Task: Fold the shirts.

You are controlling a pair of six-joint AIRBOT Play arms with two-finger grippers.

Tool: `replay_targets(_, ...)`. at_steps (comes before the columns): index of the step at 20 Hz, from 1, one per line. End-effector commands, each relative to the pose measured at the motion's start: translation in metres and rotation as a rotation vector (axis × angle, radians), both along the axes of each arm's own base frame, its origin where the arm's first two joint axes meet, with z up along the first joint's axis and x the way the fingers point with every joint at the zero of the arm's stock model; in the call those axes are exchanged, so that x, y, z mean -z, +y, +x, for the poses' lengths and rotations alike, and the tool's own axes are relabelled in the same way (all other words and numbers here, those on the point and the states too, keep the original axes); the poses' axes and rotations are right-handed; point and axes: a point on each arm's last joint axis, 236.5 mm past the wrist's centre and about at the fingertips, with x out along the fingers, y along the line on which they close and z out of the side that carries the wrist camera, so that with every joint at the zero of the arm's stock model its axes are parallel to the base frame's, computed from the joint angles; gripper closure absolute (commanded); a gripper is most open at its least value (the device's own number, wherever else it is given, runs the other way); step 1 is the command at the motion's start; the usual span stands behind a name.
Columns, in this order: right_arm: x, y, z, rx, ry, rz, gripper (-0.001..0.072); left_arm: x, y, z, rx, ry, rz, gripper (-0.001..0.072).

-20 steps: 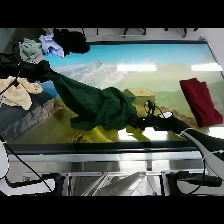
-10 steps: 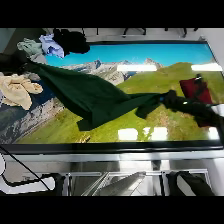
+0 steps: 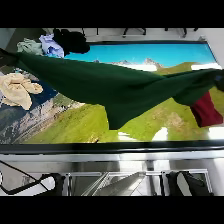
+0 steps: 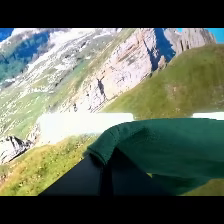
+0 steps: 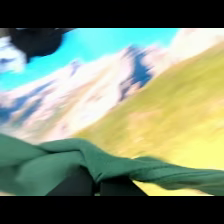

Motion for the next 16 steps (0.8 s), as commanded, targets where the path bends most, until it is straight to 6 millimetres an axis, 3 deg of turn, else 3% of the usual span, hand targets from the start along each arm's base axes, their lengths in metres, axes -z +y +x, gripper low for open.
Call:
replay_targets(1,-0.047,-0.019,-0.022,0.087,-0.056,-0.148,0.0687,-0.047,-0.018,-0.045,0.009,-0.119,0.036,0.0695)
replay_targets(3,-0.072,-0.015,-0.03,0.091,-0.095,-0.158,0.0687,-0.075,-0.035,-0.078,0.026,-0.207,0.07,0.0695)
replay_targets(4,-0.076,-0.013,-0.033,0.085,-0.081,-0.152,0.0687,-0.086,-0.039,-0.094,0.015,-0.238,0.09,0.0695)
replay_targets(5,-0.072,-0.012,-0.033,0.077,-0.044,-0.136,0.0687,-0.09,-0.04,-0.106,-0.005,-0.255,0.125,0.0695)
replay_targets(7,-0.043,-0.013,-0.021,0.047,0.081,-0.094,0.0687,-0.079,-0.032,-0.111,-0.058,-0.246,0.201,0.0695)
replay_targets(8,-0.024,-0.014,-0.011,0.031,0.149,-0.066,0.0687,-0.061,-0.029,-0.104,-0.071,-0.211,0.237,0.0695)
replay_targets(10,0.019,-0.015,0.015,0.007,0.282,0.0,0.0687,0.006,-0.039,-0.082,-0.043,-0.068,0.297,0.0695)
replay_targets(13,0.088,-0.002,0.059,-0.053,0.446,0.057,0.0686,0.094,-0.081,-0.041,0.07,0.052,0.316,0.0695)
replay_targets(16,0.158,0.005,0.115,-0.072,0.526,0.017,0.0685,0.162,-0.08,0.002,0.072,0.155,0.38,0.0695)
